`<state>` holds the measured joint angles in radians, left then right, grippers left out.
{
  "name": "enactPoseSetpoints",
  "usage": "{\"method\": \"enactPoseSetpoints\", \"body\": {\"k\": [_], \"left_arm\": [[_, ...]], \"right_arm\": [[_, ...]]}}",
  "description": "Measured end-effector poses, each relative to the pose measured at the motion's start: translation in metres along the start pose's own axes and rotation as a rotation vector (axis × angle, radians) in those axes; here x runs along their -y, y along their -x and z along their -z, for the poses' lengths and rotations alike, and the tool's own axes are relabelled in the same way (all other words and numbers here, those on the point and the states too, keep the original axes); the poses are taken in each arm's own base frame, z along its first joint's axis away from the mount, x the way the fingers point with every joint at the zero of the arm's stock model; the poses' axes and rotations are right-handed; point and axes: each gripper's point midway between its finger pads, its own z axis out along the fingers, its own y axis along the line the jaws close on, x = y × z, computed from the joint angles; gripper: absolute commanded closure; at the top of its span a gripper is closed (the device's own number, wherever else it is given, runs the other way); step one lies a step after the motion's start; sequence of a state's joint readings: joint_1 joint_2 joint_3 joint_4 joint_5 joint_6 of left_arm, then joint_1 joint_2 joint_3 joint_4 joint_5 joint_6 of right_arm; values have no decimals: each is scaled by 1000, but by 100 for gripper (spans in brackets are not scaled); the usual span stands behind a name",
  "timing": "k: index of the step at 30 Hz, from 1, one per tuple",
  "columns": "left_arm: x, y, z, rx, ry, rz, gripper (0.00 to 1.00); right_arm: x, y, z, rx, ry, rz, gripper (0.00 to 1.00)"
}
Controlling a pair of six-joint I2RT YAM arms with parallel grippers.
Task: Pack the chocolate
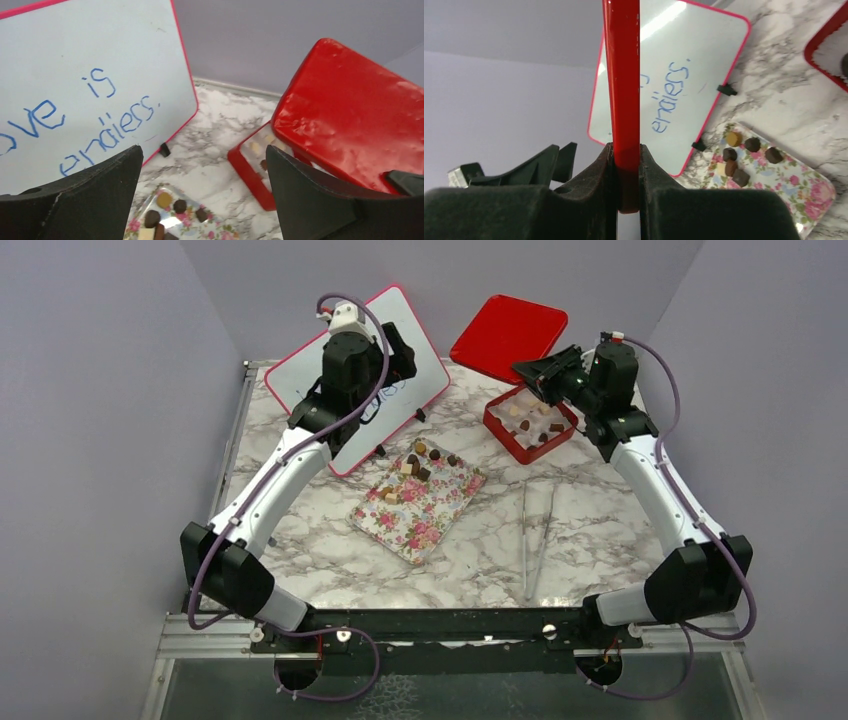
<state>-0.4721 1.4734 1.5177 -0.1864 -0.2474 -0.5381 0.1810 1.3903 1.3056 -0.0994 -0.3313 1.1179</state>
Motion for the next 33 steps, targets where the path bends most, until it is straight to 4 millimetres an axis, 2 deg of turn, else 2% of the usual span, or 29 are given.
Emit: {"method": "enactPoseSetpoints", "body": {"k": [3,7,12,16,18,21,29,33], "left_arm": [[-15,-20,-10,-39,40,-89,13],[-26,-37,-28,-88,74,-164,16],[-15,-41,-64,-101,59,-183,19],[0,-56,-93,-144,2,-184,22],[6,-70,-108,-173,-24,-189,23],[14,-105,-126,-236,-43,-217,24],[45,-194,-147,-357,-132,-203,30],[51,-213,-158,-360,-173,-153,34]], "right_arm": [[26,2,-9,33,-75,-6,99],[63,5,-18,69,-173,-25,99],[100,9,-32,100,-269,-37,99],[122,13,-35,138,-331,-36,99],[132,15,-35,153,-356,-40,99],[147,19,-39,172,-392,-60,99],[182,15,-55,183,-465,-137,99],[192,14,-59,193,-484,-162,99]]}}
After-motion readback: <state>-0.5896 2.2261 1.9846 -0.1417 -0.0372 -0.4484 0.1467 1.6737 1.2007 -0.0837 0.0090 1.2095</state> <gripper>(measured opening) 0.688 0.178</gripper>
